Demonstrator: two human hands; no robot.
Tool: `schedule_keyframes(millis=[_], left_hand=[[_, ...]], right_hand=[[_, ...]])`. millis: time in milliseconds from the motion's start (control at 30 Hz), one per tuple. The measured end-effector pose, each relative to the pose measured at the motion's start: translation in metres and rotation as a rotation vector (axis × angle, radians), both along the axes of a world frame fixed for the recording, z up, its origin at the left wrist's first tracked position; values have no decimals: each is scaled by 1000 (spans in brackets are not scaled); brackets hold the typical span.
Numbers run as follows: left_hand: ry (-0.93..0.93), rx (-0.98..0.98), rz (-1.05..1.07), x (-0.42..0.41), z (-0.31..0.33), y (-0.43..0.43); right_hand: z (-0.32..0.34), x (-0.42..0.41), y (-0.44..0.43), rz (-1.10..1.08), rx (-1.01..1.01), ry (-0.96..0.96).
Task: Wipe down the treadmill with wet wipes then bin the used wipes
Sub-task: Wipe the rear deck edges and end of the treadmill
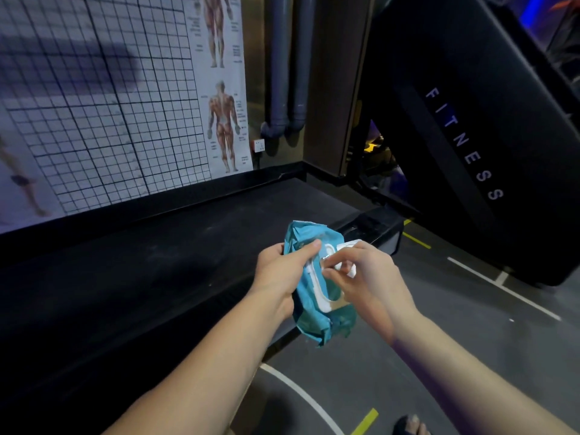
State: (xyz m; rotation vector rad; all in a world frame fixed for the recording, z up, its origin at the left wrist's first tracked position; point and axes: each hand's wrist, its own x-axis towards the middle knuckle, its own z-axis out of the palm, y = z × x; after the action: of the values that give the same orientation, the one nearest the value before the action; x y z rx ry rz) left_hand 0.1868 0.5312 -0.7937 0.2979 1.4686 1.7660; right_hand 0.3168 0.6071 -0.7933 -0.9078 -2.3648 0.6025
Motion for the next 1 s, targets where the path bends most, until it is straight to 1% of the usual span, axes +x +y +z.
schedule_keyframes(millis=[133, 200, 267, 367, 433, 567, 633, 733, 867, 933, 1000], left_hand=[[4, -10, 48, 7, -3, 1], [-1, -23, 71, 9, -8, -1], [-11, -39, 100, 10, -16, -4], [-43, -42, 153, 11, -24, -9], [-67, -38, 169, 8, -26, -11], [-106, -25, 179, 0, -28, -17], [-122, -23, 173, -1, -28, -19], [-124, -12, 166, -2, -28, -22], [-99, -1, 160, -5, -26, -25], [-92, 1, 158, -5, -26, -25], [-88, -7, 153, -5, -26, -26]], right_hand=[[4, -1, 3, -28, -83, 11], [2, -4, 2, -42, -117, -19], [-3, -9, 1, -85, -97, -115], [-14, -20, -9, -129, 1, -269], [-22, -25, -14, -113, 30, -303], [-31, -26, -10, 48, -54, -232], [-35, -25, -9, 96, -48, -253], [-40, -24, -8, 149, -16, -198], [-33, -20, -10, 273, -196, -71], [-29, -15, -12, 261, -310, -57], [-28, -9, -13, 239, -382, -67]])
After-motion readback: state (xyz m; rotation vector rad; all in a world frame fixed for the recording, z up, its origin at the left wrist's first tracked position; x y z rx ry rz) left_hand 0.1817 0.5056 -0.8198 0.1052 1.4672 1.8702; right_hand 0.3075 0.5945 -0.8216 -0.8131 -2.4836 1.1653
